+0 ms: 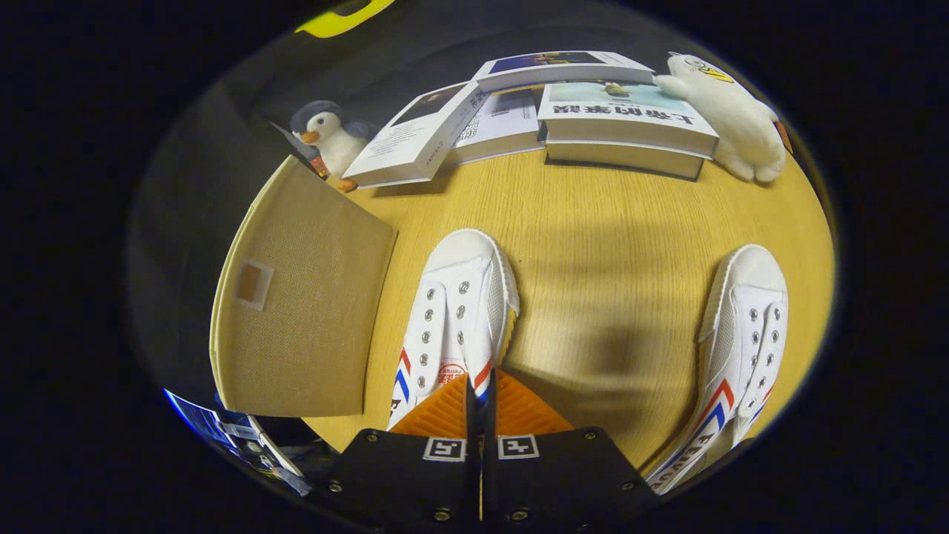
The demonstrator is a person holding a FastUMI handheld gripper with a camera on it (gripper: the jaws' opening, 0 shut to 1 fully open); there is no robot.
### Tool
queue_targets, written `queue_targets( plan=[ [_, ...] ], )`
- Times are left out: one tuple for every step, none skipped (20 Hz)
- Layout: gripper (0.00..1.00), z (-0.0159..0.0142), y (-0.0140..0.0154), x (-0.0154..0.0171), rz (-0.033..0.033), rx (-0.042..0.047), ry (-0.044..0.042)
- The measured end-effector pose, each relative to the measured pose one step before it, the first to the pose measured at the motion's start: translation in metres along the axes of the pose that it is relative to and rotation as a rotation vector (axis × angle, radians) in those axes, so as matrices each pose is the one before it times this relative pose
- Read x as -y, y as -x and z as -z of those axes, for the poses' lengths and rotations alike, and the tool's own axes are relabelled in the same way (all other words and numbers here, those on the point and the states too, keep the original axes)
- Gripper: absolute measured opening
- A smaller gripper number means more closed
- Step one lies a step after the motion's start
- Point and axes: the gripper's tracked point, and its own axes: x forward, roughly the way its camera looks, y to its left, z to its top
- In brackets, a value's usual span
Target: Open the storage box then place both shoes into the box .Put the left shoe in first, then the right shoe, with the right side of both shoes facing outward in a uniform manner.
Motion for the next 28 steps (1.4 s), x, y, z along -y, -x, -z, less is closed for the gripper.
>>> queue_targets(
  plan=[
    [0.01, -0.00125, 0.00631, -0.00134, -0.00379, 0.00426, -0.01901],
    [0.01, -0.00131, 0.00675, -0.00127, 0.00167, 0.00369, -0.00905],
    [0.01, -0.00195, 0.00798, -0.00199, 0.0011, 0.00419, -0.00117],
    [0.01, -0.00163, 0.0077, -0.00331, -0.00346, 0.00454, 0.00178],
    [0.01, -0.00286, 0.00813, -0.004, -0.00692, 0.00368, 0.00038],
    [0.01, -0.00226, 0.00825, -0.00423, -0.00851, 0.00571, 0.00012],
    [0.01, -0.00401, 0.00836, -0.00416, -0.00648, 0.01027, -0.00141],
    [0.01, -0.00486, 0.00842, -0.00439, -0.00443, 0.01698, 0.00002],
    [0.01, -0.00502, 0.00807, -0.00497, -0.00457, 0.0121, 0.00636],
    [0.01, -0.00396, 0.00826, -0.00421, -0.00328, 0.00844, 0.00234],
    [0.01, -0.00533, 0.00849, -0.0052, -0.00444, 0.01402, 0.00002],
    [0.01, -0.0058, 0.00838, -0.00727, -0.00939, 0.02093, 0.00595],
    [0.01, -0.00632, 0.00786, -0.00719, -0.00957, 0.01571, 0.00808],
    [0.01, -0.00491, 0.00709, -0.00631, -0.00877, 0.01275, 0.00233],
    [0.01, -0.00626, 0.00623, -0.00884, -0.0112, 0.00962, 0.00507],
    [0.01, -0.0051, 0.00569, -0.00848, -0.01169, 0.00553, 0.00516],
    [0.01, -0.00533, 0.00454, -0.00875, -0.0107, 0.00459, 0.00314],
    [0.01, -0.00422, 0.00369, -0.00916, -0.00992, 0.00193, 0.0044],
    [0.01, -0.0047, 0.00113, -0.00972, -0.0101, -0.00032, 0.01023],
    [0.01, -0.00265, 0.00068, -0.00933, -0.0102, -0.00258, 0.01419],
    [0.01, -0.00267, -0.00116, -0.01018, -0.00783, -0.00526, 0.01279],
    [0.01, -0.00176, -0.00213, -0.01, -0.01028, -0.00423, 0.01623],
    [0.01, -0.00225, -0.00303, -0.01064, -0.0119, -0.0064, 0.01259],
    [0.01, -0.00118, -0.00314, -0.01095, -0.01409, -0.0091, 0.01129],
    [0.01, -0.00225, -0.00456, -0.0118, -0.01532, -0.00746, 0.00925],
    [0.01, -0.00169, -0.0056, -0.01052, -0.01474, -0.00909, 0.00999],
    [0.01, -0.00165, -0.00588, -0.01097, -0.01449, -0.01022, 0.00984],
    [0.01, -0.00177, -0.00598, -0.01049, -0.01306, -0.0094, 0.00947]
  ],
)
